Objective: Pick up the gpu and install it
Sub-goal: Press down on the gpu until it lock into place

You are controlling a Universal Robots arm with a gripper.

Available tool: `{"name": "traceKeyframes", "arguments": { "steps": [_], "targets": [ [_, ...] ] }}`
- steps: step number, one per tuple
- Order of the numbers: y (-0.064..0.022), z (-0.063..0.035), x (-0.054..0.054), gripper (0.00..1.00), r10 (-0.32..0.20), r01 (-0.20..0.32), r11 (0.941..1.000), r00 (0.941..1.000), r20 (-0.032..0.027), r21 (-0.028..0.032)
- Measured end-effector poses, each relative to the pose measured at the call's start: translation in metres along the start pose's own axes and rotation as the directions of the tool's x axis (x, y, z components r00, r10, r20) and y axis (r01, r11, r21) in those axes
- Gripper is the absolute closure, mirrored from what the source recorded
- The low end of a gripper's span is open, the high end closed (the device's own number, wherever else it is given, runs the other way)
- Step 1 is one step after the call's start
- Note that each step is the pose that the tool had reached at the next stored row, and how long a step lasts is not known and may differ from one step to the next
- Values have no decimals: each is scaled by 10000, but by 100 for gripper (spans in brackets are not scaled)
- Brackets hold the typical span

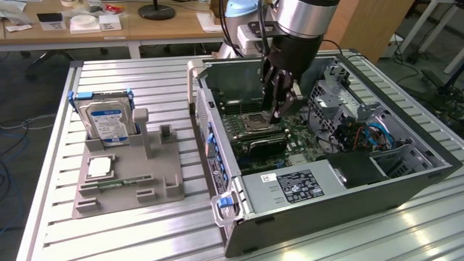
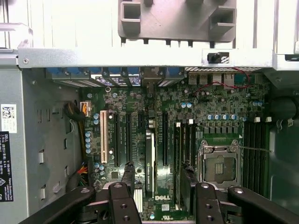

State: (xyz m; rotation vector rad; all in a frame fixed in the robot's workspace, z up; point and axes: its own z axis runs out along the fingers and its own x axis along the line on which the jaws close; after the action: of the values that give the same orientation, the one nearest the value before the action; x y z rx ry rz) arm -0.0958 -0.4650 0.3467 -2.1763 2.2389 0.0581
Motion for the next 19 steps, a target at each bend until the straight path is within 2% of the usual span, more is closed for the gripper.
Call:
{"name": "traceKeyframes", "arguments": {
  "steps": [10, 11, 12, 14, 17, 19],
  "targets": [
    [0, 0, 0, 50, 0, 0, 10000, 10000, 0, 0],
    [0, 0, 0, 56, 0, 0, 10000, 10000, 1, 0],
    [0, 0, 0, 56, 0, 0, 10000, 10000, 1, 0],
    [0, 0, 0, 68, 0, 0, 10000, 10000, 1, 0],
    [0, 0, 0, 74, 0, 0, 10000, 10000, 0, 0],
    [0, 0, 0, 85, 0, 0, 10000, 10000, 0, 0]
  ]
}}
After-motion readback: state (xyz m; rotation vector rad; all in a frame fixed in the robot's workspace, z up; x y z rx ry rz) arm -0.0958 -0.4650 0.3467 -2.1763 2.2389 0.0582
